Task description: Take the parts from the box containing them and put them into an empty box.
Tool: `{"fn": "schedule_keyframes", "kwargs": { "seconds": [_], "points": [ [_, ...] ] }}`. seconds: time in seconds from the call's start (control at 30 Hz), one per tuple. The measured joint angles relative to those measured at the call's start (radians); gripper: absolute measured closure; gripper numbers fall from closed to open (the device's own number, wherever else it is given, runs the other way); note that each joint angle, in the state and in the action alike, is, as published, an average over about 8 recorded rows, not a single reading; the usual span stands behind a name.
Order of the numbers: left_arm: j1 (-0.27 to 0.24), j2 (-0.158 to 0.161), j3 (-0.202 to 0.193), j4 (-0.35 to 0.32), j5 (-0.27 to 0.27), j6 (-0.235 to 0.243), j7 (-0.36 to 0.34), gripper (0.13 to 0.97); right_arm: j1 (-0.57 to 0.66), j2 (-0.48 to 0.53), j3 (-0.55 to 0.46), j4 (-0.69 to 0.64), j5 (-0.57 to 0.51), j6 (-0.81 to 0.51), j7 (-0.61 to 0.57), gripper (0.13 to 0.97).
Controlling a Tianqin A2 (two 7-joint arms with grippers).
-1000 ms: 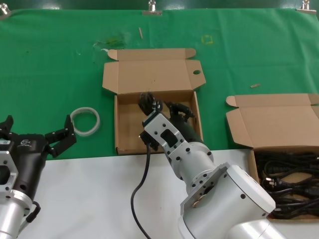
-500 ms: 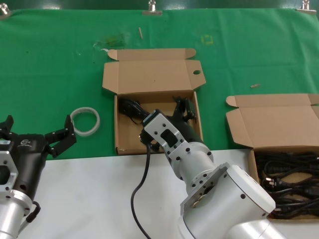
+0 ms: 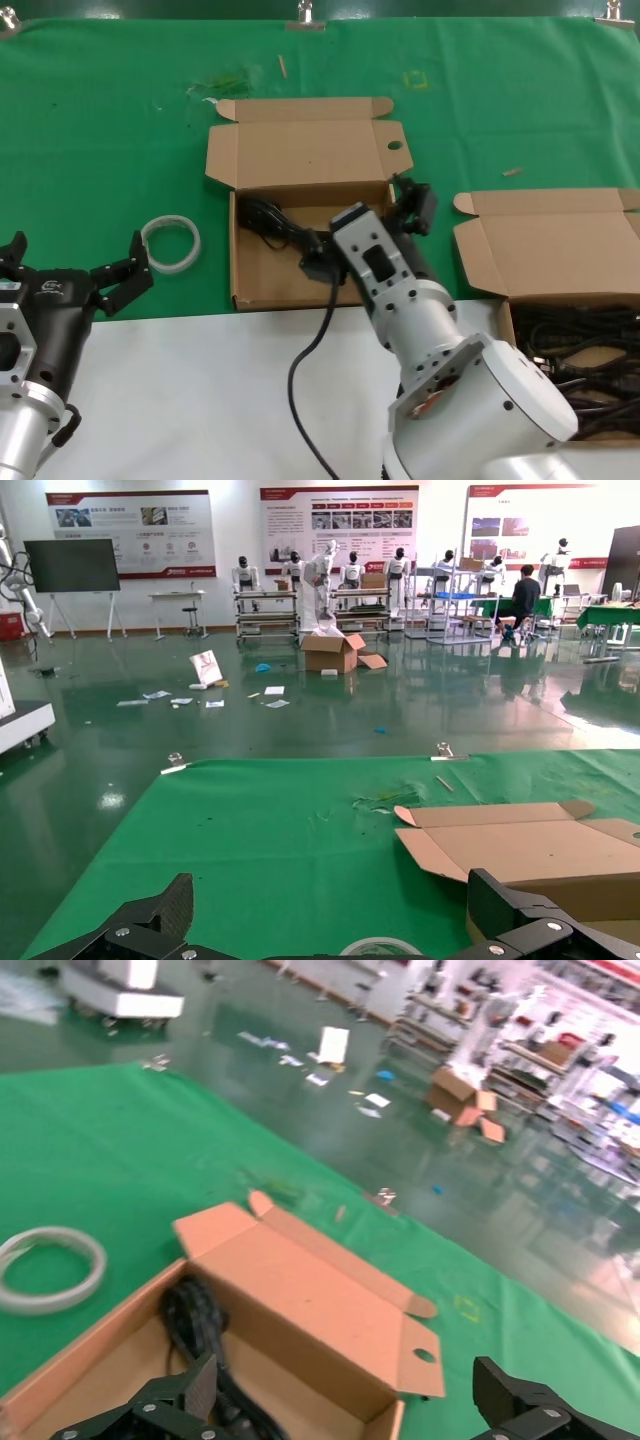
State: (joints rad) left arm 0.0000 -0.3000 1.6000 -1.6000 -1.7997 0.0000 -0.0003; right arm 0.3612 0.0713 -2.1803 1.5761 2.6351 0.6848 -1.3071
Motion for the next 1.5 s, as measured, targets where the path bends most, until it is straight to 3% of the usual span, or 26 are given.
{"fn": "schedule_keyframes", "kwargs": {
  "seconds": [0.3, 1.5],
  "points": [
    [0.000, 0.000, 0.000, 0.000, 0.000, 0.000, 0.000, 0.132, -0.049, 0.000, 0.079, 0.003, -0.113, -0.093, 0.177, 0.156],
    [0.000, 0.000, 0.000, 0.000, 0.000, 0.000, 0.000, 0.132, -0.247, 0.000, 0.398, 0.016, -0.572, -0.469, 0.896, 0.129]
  ]
}}
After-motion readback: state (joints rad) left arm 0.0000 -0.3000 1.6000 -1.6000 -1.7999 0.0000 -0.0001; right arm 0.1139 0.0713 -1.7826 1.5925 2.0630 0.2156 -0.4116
